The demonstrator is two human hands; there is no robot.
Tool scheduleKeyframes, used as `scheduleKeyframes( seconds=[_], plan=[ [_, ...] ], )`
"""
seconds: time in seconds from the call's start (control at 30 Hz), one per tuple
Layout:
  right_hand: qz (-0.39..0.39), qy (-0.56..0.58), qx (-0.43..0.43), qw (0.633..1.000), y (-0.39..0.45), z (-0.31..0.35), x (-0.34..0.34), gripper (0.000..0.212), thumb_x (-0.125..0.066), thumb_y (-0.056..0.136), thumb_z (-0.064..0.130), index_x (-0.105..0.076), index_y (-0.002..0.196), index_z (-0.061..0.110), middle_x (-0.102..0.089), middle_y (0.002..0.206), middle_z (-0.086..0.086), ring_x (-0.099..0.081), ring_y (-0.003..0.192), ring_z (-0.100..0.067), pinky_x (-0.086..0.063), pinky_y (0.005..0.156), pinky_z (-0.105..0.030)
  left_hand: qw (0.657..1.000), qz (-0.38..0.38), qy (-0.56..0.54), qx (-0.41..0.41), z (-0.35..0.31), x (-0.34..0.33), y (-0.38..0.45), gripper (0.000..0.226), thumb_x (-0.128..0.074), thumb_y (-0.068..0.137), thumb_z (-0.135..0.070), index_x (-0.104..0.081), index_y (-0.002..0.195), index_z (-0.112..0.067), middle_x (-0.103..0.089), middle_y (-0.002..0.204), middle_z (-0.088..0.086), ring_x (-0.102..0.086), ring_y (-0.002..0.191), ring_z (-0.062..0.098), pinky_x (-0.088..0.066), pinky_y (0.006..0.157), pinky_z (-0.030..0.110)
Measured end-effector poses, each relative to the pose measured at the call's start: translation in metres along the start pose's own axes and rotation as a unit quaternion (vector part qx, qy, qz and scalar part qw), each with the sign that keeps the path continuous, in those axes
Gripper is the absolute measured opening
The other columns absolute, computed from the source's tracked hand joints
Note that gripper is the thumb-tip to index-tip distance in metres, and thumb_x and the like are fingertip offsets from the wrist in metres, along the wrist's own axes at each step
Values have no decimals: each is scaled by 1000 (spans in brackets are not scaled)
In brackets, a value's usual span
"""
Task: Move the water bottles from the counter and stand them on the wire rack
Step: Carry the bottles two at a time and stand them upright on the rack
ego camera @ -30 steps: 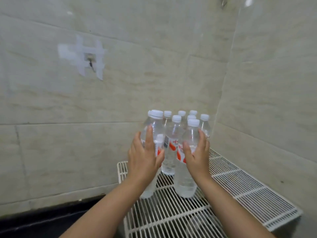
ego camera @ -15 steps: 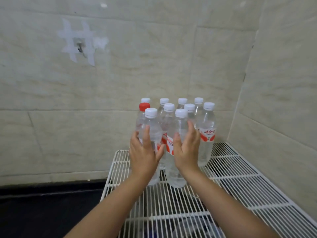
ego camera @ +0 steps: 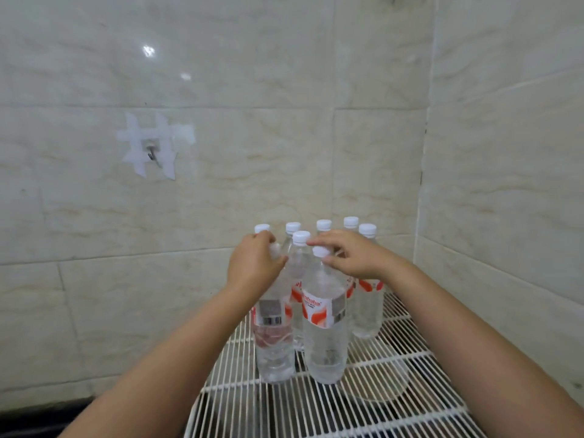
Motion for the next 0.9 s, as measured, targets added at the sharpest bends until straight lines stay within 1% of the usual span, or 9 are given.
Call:
scheduleKeyframes(
  seconds=[0.1, 0.17, 0.23, 0.37, 0.43, 0.5, 0.6, 0.73, 0.9],
  plan=[
    [-23, -62, -21, 998, -2, 9, 3, 37, -56, 88, 24, -56, 124, 17, -57, 119, -11, -55, 106, -25, -43, 88, -34, 999, 29, -18, -33, 4, 10, 4, 45, -68, 82, -24, -57, 123, -11, -61, 125, 11, -55, 115, 26, -43, 88, 29],
    [-73, -102, -53, 991, -2, 14, 1, 36, -58, 85, 36, -60, 113, 14, -56, 114, -12, -56, 102, -27, -42, 78, -33, 992, 79, -65, -77, 7, 16, 4, 41, -69, 81, -15, -60, 120, -7, -64, 115, 10, -58, 104, 21, -41, 82, 24],
    [-116, -130, -87, 981, -1, 18, -3, 37, -58, 84, 41, -61, 107, 12, -56, 114, -11, -56, 104, -28, -42, 77, -33, 982, 129, -95, -103, 7, 20, 3, 37, -67, 82, -8, -60, 118, -4, -63, 108, 9, -55, 97, 16, -40, 83, 22],
    [-106, -109, -113, 982, 2, 19, -8, 42, -56, 85, 45, -58, 107, 10, -56, 116, -12, -55, 105, -28, -42, 78, -34, 979, 158, -67, -110, 1, 19, 0, 45, -59, 89, -10, -48, 132, -5, -54, 133, 12, -52, 119, 22, -39, 98, 28],
    [-68, -87, -95, 989, -1, 18, -6, 29, -57, 85, 42, -57, 94, 15, -58, 108, -11, -54, 97, -26, -37, 72, -31, 984, 144, -35, -100, -1, 17, -3, 42, -60, 88, -17, -51, 127, -8, -54, 133, 13, -50, 121, 26, -40, 96, 30],
    [-39, -50, -83, 995, -5, 17, -3, 15, -58, 85, 35, -54, 85, 20, -57, 99, -7, -49, 88, -20, -35, 71, -29, 990, 111, 3, -83, -2, 17, -5, 31, -66, 83, -27, -59, 109, -10, -62, 119, 17, -57, 108, 30, -44, 85, 34],
    [-48, -35, -88, 994, -7, 18, -3, 25, -57, 87, 30, -56, 103, 11, -58, 104, -9, -48, 87, -18, -34, 70, -27, 996, 73, 16, -44, -2, 19, -5, 41, -69, 80, -31, -61, 109, -3, -67, 107, 17, -59, 101, 31, -45, 79, 36],
    [-84, -38, -73, 993, -4, 26, -10, 20, -56, 88, 28, -55, 98, 11, -56, 94, -9, -53, 93, -22, -30, 60, -26, 999, 39, -16, -20, -2, 20, -7, 41, -70, 80, -25, -62, 112, -1, -67, 109, 18, -59, 104, 31, -46, 87, 38],
    [-115, -27, -77, 990, 8, 26, -18, 30, -56, 88, 28, -57, 105, 3, -63, 107, -14, -56, 100, -28, -31, 69, -24, 999, 12, -51, -8, 1, 18, -10, 41, -69, 81, -20, -60, 116, -3, -66, 115, 16, -59, 108, 30, -46, 88, 34]
  ],
)
Point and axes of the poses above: each hand's wrist, its own y-axis towards the middle knuckle, its own x-axis out of the back of the hand, z = x × y, the point moved 3 cm from there along y, towards the middle knuckle
